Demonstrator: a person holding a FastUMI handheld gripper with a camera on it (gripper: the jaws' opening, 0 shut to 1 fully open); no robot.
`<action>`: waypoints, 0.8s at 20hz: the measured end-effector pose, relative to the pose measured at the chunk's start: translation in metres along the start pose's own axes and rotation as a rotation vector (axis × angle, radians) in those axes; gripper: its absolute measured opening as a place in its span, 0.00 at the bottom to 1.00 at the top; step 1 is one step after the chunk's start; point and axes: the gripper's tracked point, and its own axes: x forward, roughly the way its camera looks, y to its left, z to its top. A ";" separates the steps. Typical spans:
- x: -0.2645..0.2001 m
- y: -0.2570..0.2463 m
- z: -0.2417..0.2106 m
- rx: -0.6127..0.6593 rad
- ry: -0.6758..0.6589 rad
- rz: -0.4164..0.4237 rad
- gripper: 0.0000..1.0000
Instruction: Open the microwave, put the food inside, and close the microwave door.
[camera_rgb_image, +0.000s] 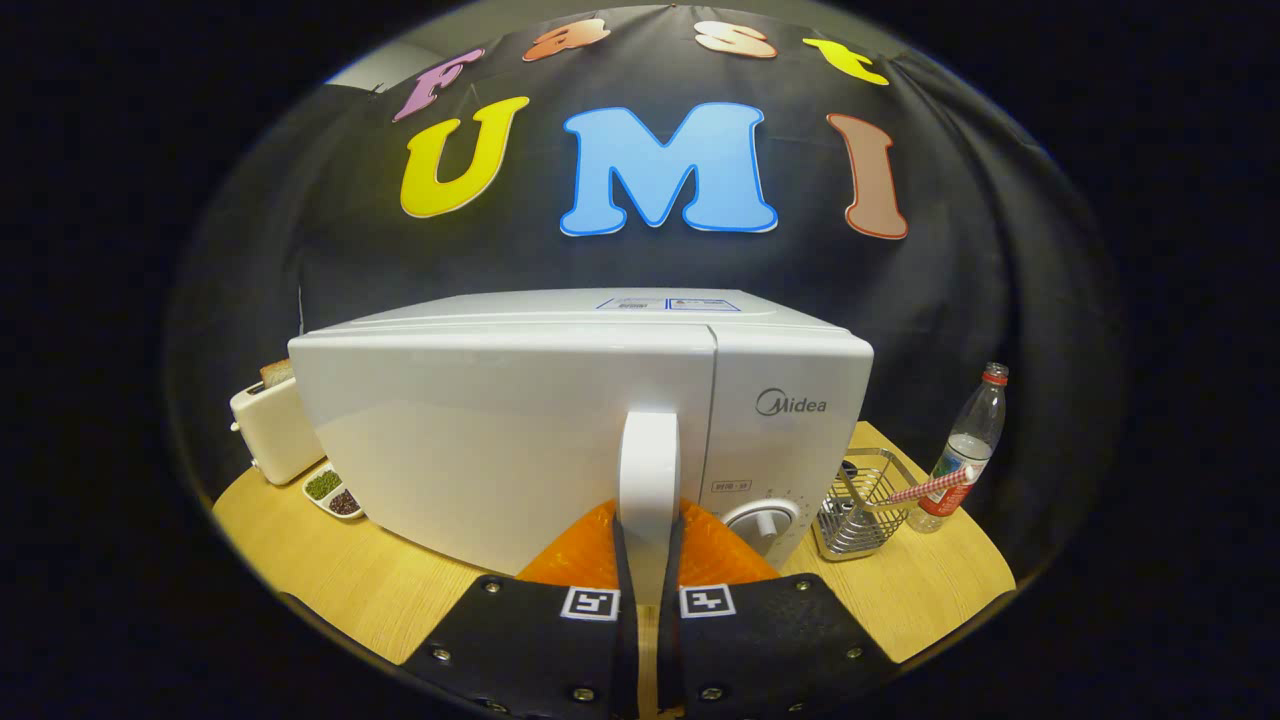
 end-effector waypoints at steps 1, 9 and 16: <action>-0.001 0.001 -0.001 0.012 0.007 -0.001 0.08; -0.047 0.015 -0.016 -0.008 -0.004 -0.054 0.08; -0.094 0.043 -0.033 0.048 0.052 -0.009 0.18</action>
